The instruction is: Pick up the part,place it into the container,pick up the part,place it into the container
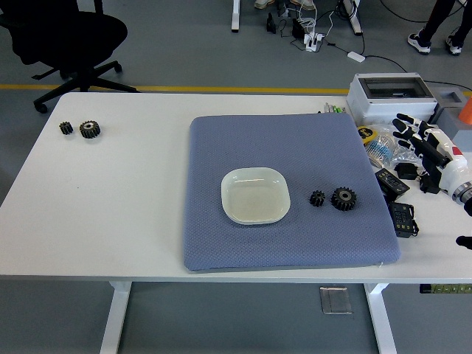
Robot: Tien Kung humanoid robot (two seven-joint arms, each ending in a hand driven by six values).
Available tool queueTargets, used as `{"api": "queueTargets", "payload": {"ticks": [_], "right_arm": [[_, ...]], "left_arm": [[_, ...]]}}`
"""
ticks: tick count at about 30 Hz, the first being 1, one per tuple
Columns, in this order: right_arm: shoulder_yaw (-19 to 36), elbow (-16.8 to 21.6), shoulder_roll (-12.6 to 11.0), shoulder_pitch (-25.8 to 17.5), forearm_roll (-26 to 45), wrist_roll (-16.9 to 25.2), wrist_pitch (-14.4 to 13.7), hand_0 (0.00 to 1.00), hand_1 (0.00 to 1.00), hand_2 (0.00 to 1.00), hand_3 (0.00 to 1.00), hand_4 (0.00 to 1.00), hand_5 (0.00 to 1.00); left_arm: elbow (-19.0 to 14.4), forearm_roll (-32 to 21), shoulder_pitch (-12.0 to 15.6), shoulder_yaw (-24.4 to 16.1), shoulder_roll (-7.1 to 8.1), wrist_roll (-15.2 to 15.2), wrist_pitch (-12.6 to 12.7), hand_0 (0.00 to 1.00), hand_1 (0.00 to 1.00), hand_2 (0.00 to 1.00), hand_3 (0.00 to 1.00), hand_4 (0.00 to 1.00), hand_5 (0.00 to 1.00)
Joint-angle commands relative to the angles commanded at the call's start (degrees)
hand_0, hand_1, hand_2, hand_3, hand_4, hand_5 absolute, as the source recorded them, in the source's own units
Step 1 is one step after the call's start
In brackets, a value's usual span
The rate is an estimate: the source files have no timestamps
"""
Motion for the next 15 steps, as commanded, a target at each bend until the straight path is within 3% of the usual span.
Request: {"api": "queueTargets", "payload": {"ticks": [9, 10, 15], "right_arm": [[-10.1, 0.5, 0.1, 7.0, -19.4, -2.5, 4.0, 0.891, 0.826, 0.858, 0.846, 0.998, 0.418], [-11.4, 0.4, 0.3, 7.5, -21.6, -2.6, 4.2, 0.864, 0.788, 0.837, 0.81, 0.998, 0.362], [-15.4, -0.8, 1.8, 9.3, -33.6, -3.0, 4.6, 0.864, 0.788, 0.837, 0.81, 0.998, 0.362]], "left_arm": [[0.0, -0.2, -0.2, 0.3, 0.0, 0.0, 0.5, 0.76, 0.767, 0.795, 0.589, 0.688, 0.607], [0.0, -0.2, -0.2, 0.3, 0.0, 0.0, 0.5, 0.76, 0.764, 0.791, 0.588, 0.687, 0.606], [0.0, -0.6, -0.3, 0.7, 0.0, -0.1, 0.6, 0.76, 0.764, 0.791, 0.588, 0.687, 0.606]]}}
